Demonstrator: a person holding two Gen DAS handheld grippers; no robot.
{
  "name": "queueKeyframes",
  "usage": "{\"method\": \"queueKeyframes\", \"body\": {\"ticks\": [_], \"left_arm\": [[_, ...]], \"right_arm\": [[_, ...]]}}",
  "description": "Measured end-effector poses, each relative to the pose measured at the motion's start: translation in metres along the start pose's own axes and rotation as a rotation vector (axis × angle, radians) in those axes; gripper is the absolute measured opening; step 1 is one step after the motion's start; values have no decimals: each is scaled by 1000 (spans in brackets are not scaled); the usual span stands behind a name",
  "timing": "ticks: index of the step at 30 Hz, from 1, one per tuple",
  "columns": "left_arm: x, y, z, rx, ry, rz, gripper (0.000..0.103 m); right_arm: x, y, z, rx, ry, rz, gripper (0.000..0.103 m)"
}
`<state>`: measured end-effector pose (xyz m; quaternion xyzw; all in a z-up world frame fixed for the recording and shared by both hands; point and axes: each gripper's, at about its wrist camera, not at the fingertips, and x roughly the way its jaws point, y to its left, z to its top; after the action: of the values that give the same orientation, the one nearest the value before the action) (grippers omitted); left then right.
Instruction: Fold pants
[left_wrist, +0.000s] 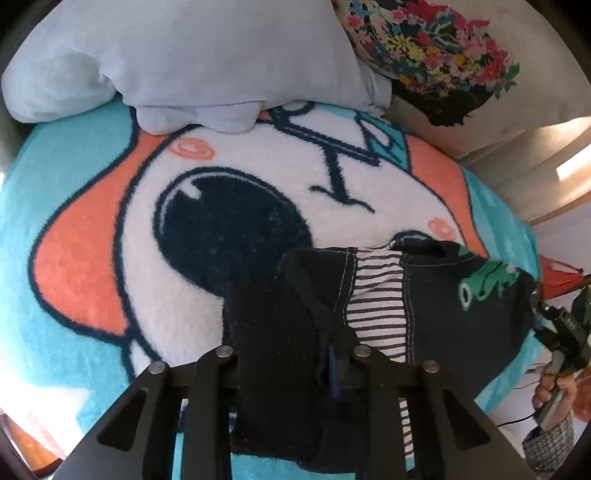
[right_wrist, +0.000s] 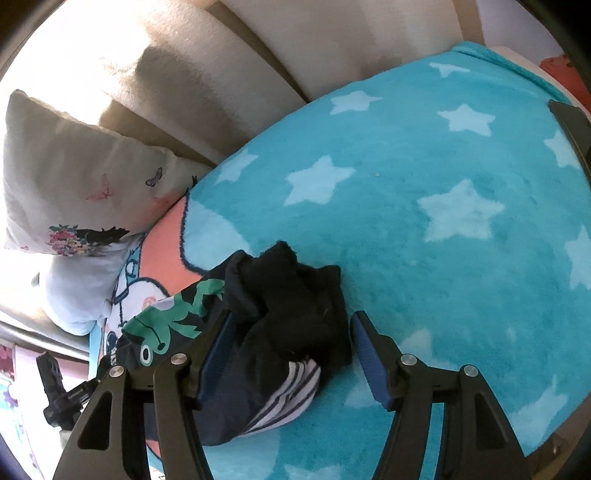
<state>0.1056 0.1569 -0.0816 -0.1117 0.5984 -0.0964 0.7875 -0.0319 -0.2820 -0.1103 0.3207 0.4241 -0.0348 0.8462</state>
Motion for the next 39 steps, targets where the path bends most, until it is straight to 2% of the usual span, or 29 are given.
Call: {"method": "queueKeyframes", "body": {"ticks": [7, 10, 11, 12, 13, 15, 18, 20, 22, 27, 29, 31, 33, 36, 39], "left_arm": [[1, -2, 6, 4, 4, 64, 25], [4, 0, 5, -1, -3, 70, 25], [4, 0, 5, -3, -6, 69, 25], [4, 0, 5, -6, -9, 68, 25], [4, 1, 5, -11, -8, 63, 26], [1, 5, 6, -36, -7, 36, 27], [-9, 20, 5, -94, -2, -44, 28], [-25, 32, 4, -128, -29, -87, 34], [-42, 42, 2, -145, -70, -80, 39], [-77, 73, 6, -233, -164, -12, 39], [-89, 77, 8, -261, -190, -14, 39], [-96, 58, 10, -215, -204, -34, 39], [-96, 26, 12, -126, -200, -63, 41], [-79, -21, 15, -24, -157, -127, 42], [-51, -62, 14, 88, -96, -106, 42]], "right_arm": [[24, 4, 3, -33, 25, -33, 70], [26, 6, 4, -23, -10, -28, 74], [26, 6, 5, -15, -9, -23, 72], [27, 6, 6, -3, -1, -2, 53], [29, 5, 7, 16, 22, 39, 27], [33, 2, 7, 61, 56, 95, 27], [25, -1, 6, 97, 37, 108, 24], [19, -4, 6, 117, 27, 106, 24], [14, -6, 6, 117, 20, 93, 23], [15, -3, 4, 116, 18, 73, 23], [17, -3, 4, 123, 18, 71, 23], [18, -3, 4, 125, 20, 71, 23], [17, -4, 4, 128, 20, 73, 23], [16, -5, 5, 134, 17, 77, 23], [16, -7, 6, 135, 19, 75, 23]]}}
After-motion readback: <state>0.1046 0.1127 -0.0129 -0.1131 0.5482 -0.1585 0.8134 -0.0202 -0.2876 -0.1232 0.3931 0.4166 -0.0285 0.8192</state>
